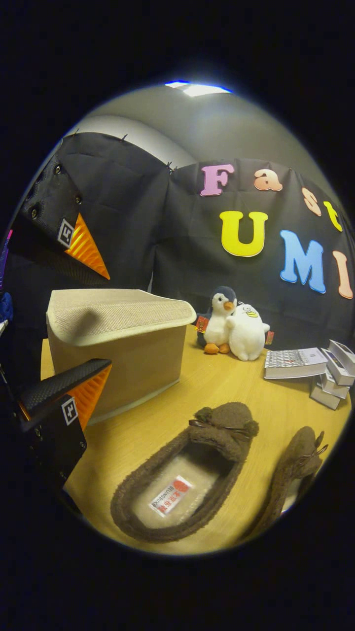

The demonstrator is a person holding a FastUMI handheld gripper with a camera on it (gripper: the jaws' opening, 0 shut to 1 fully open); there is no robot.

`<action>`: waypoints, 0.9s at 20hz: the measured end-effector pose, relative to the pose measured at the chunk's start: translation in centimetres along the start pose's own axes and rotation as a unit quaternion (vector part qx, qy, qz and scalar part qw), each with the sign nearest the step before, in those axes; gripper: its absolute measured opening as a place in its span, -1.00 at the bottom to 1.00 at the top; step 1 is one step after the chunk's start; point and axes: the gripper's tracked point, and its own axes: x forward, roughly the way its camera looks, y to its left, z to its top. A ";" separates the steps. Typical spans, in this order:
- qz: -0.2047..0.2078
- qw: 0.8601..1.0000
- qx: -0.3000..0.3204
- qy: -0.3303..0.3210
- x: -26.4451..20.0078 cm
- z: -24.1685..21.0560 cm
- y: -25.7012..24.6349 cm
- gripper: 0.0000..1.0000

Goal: Open the storage box then place both shoes into the box .Put the left shoe in first, then the right shoe, with the right side of both shoes facing outward in a uniform manner.

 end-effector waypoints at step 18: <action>-0.003 0.996 -0.076 0.045 -1.0 -0.2 4.1 -0.93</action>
